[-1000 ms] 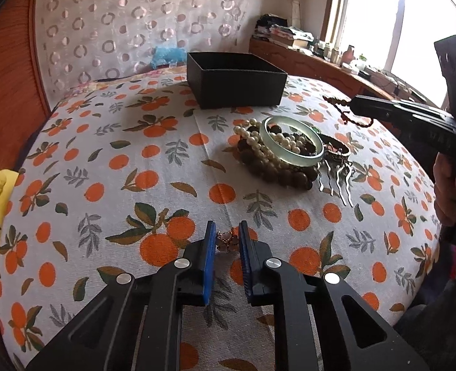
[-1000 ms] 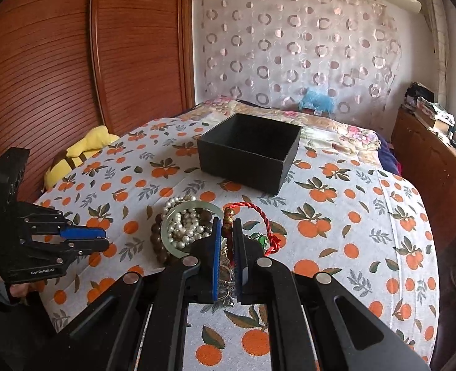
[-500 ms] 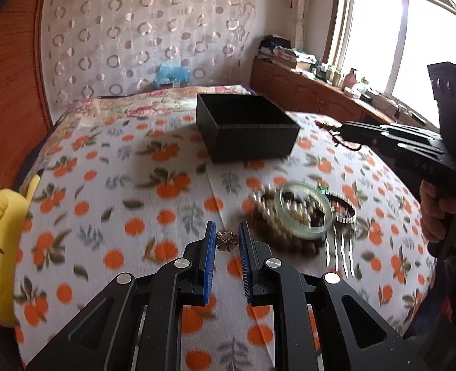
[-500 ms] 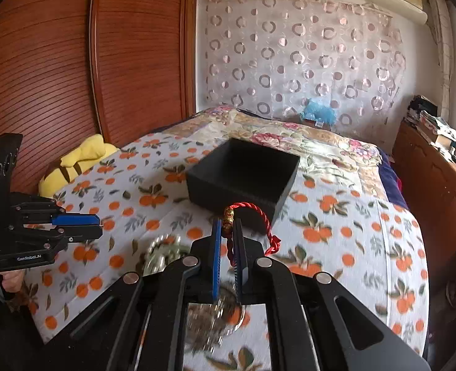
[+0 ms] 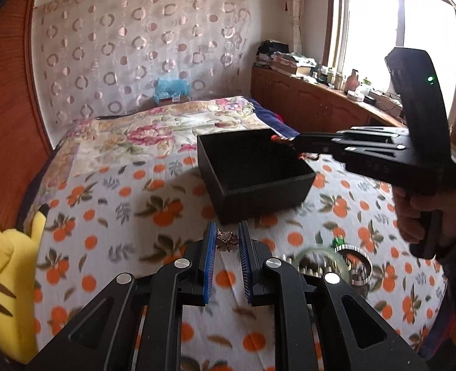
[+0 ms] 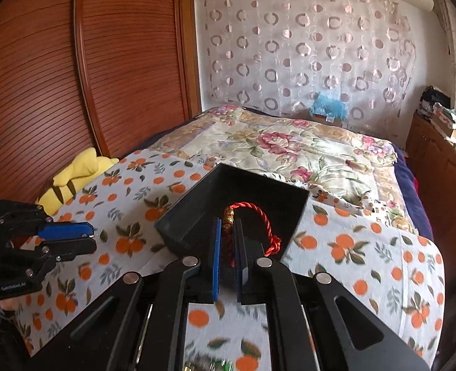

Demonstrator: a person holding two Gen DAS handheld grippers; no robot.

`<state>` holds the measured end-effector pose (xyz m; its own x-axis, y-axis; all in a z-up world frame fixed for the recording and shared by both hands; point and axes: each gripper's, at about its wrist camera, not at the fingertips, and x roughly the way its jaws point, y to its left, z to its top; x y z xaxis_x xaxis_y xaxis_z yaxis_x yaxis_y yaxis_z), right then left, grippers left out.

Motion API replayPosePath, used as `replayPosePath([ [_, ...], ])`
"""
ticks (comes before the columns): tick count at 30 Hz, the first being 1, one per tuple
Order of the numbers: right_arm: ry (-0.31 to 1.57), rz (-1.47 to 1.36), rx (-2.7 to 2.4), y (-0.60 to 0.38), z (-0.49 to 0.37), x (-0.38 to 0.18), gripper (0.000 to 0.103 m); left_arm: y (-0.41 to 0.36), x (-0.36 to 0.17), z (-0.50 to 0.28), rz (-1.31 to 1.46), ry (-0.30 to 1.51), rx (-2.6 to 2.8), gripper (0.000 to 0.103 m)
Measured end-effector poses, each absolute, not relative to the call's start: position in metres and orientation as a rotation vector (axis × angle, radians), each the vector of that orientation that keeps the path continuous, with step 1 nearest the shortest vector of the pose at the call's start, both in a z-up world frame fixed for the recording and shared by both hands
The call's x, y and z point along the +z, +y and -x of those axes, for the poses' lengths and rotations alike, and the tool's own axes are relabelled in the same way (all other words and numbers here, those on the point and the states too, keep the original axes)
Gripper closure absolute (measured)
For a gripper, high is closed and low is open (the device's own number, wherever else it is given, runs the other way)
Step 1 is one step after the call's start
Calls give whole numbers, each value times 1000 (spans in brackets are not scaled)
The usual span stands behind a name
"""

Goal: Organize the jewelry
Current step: 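Carry both items into the black box and open both tools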

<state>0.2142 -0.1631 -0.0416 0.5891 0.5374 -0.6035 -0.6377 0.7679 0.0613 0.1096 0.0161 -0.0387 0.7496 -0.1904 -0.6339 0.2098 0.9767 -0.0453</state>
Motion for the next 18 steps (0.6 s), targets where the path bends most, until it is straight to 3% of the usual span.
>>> replayPosePath([
  [7,667,111,694,-160,-246,-45,94,3,-25,-145,-53,674,-223,89],
  [10,679,93,684,-167,-251,-46,77,0,-22,-163,-37,682,-228,89],
  [18,686,70,655,-200,-243,-51,76,-10,-23,-195,-11,707,-245,89],
])
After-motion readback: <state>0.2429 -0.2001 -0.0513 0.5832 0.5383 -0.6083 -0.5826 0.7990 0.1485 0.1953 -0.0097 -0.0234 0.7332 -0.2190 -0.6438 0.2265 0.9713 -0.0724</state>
